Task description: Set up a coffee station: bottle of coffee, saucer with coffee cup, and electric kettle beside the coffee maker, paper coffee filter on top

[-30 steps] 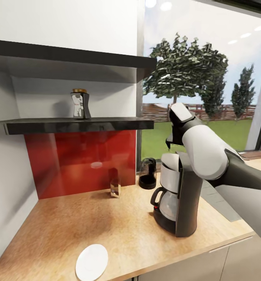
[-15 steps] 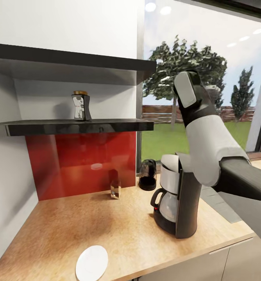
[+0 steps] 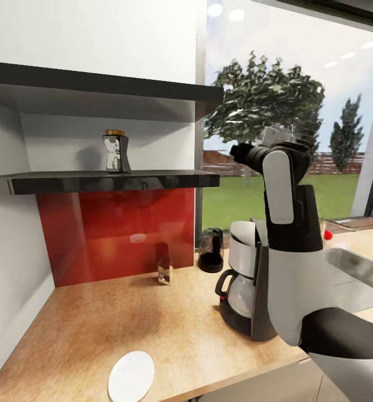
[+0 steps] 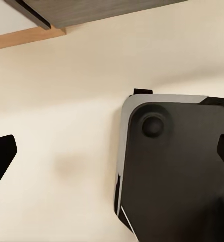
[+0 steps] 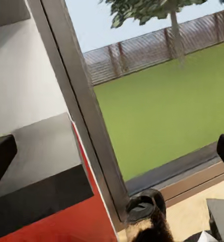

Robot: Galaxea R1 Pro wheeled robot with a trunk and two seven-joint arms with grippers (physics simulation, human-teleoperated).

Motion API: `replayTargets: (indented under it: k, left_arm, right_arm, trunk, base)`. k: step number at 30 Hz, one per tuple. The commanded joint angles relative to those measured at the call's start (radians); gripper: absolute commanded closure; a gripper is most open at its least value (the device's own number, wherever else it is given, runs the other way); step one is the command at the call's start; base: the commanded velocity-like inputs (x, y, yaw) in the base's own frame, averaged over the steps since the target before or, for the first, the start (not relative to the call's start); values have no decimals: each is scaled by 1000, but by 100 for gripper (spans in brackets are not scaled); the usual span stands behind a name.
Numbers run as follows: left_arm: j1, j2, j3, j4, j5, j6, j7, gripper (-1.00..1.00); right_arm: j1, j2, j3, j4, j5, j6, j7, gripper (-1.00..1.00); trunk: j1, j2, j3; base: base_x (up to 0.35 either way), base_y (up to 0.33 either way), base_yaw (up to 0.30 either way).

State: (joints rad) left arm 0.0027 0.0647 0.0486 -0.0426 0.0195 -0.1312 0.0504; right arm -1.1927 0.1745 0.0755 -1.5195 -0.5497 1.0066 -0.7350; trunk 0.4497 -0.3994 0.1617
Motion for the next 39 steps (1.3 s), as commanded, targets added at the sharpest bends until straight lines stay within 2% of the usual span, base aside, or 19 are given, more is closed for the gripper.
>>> replayTargets:
  k: [1,5,7,13,22,27,35,36,39]
  left_arm:
    - [0,0,4,0,2,-2,0,-100]
    - [0,-1,3,-1,3,-2,0,-100]
    - [3,1,-4,-7,-7,-4,0,-100]
    - [1,1,-5,-7,-8,-4,0,-100]
    - [-7,0,-5,-10,-11,-4,0,-100]
    - [-8,0,-5,-11,-10,-4,-1,-100]
    - [-11,-4,-4,-14,-10,-4,-1,-100]
    - [-12,-4,-5,-14,-10,-4,-1,-100]
    - [-17,-1,-5,-14,-10,-4,-1,-100]
  right_arm:
    - [8,0,11,-4,-7,3,-1,-100]
    - [76,0,81,-16,-7,4,29,-100]
    - [84,0,78,-4,-16,15,29,-100]
    - [75,0,78,4,-17,25,29,-100]
    - [122,0,71,5,-17,23,29,-100]
    - [122,-29,68,5,-16,22,29,-100]
    - [123,-74,25,5,-19,21,31,-100]
    - [123,-341,-38,5,-16,22,31,-100]
    - [124,-344,-45,5,-14,23,31,-100]
  trunk:
    - [0,-1,0]
    - [0,-1,0]
    - [0,-1,0]
    - [0,-1,0]
    - [0,-1,0]
    - [0,-1,0]
    - [0,-1,0]
    - [0,-1,0]
    - [0,-1,0]
  base:
    - [0,0,0]
    - [0,0,0]
    - [0,0,0]
    - [0,0,0]
    - [0,0,0]
    - [0,0,0]
    - [0,0,0]
    - [0,0,0]
    - [-196,-34,0]
